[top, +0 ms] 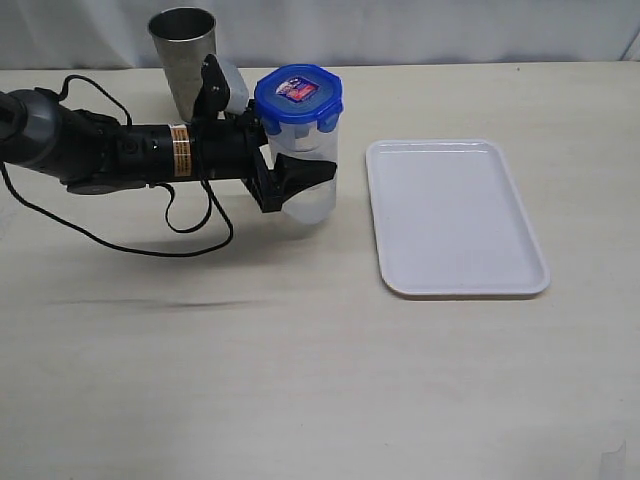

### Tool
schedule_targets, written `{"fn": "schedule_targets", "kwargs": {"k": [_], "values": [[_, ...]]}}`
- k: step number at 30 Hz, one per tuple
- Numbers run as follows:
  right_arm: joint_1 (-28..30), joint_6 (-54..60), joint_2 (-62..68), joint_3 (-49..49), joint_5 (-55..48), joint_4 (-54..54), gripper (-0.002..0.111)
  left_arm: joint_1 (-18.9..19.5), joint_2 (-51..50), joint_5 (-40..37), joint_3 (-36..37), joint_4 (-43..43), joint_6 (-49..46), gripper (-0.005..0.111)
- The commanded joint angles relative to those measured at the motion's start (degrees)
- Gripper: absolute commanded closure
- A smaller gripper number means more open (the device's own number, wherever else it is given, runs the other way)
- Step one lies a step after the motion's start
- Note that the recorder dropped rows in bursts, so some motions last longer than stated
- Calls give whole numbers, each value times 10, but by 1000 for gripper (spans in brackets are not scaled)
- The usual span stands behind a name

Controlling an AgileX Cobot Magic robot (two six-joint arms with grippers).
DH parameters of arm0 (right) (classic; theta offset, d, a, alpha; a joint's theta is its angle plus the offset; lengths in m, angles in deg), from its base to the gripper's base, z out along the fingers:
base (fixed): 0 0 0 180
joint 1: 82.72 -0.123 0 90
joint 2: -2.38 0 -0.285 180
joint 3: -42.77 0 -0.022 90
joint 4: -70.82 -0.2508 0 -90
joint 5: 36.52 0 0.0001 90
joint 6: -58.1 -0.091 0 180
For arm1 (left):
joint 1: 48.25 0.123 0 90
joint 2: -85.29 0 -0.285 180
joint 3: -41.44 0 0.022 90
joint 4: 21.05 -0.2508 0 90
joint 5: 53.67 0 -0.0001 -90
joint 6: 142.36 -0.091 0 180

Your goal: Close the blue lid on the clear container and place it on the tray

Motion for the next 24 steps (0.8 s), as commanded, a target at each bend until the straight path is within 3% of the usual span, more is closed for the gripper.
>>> {"fn": "schedule_targets", "kwargs": {"k": [1,5,8,10,12,16,23,24], "values": [[2,-8,-3,-1,2,-1,104,-1,6,22,-3,21,4,107],[2,-8,-3,-1,2,-1,104,-1,7,22,-4,19,3,107],[2,-8,-3,-1,2,-1,104,-12,7,-22,-29,17,3,107],[2,-8,-3,-1,2,-1,104,-41,7,-86,-62,17,3,107],[2,-8,-3,-1,2,-1,104,-74,8,-172,-107,16,3,107],[2,-8,-3,-1,2,-1,104,-165,8,-446,-206,-71,-12,107],[2,-8,-3,-1,2,-1,104,-287,7,-858,-237,-321,-64,107],[2,-8,-3,-1,2,-1,104,-294,7,-886,-237,-328,-86,107]]}}
